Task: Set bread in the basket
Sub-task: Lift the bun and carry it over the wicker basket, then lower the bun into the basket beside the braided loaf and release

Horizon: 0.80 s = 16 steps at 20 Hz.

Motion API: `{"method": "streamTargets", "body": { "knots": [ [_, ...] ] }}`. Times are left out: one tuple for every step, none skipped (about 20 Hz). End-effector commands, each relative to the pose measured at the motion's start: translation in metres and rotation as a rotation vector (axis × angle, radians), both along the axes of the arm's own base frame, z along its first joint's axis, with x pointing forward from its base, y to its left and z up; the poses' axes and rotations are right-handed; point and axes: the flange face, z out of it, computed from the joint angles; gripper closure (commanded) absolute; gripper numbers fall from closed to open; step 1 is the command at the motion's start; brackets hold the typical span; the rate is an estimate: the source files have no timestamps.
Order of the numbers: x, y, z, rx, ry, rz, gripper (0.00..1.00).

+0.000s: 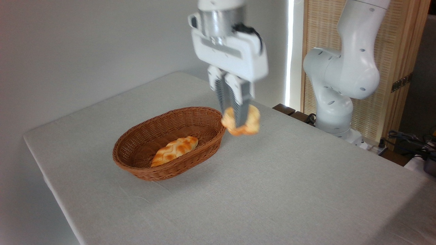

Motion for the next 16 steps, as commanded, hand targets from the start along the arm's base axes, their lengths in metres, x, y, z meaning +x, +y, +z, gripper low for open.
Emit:
{"method": "streamTargets", "body": {
  "knots": [
    [0.025, -0.072, 0.005, -0.015, 0.035, 0.113, 0.70],
    [0.035, -0.091, 0.006, -0.001, 0.046, 0.112, 0.70],
    [0.040, -0.110, 0.003, 0.011, 0.058, 0.104, 0.70],
    [0.041, -0.120, 0.000, 0.014, 0.062, 0.112, 0.70],
    [0.040, -0.133, -0.005, 0.024, 0.069, 0.113, 0.69],
    [0.037, -0.151, -0.012, 0.035, 0.080, 0.089, 0.67],
    [0.036, -0.163, -0.021, 0.045, 0.096, 0.070, 0.66],
    [0.034, -0.177, -0.031, 0.056, 0.113, 0.047, 0.65],
    [0.028, -0.191, -0.040, 0.068, 0.122, 0.036, 0.63],
    [0.025, -0.198, -0.045, 0.071, 0.117, 0.031, 0.34],
    [0.027, -0.197, -0.050, 0.072, 0.116, 0.046, 0.00],
    [0.031, -0.192, -0.054, 0.071, 0.122, 0.071, 0.00],
    [0.028, -0.199, -0.053, 0.070, 0.122, 0.062, 0.00],
    [0.026, -0.200, -0.053, 0.074, 0.122, 0.060, 0.00],
    [0.026, -0.198, -0.055, 0.076, 0.125, 0.061, 0.00],
    [0.027, -0.198, -0.056, 0.078, 0.127, 0.062, 0.00]
  ]
}}
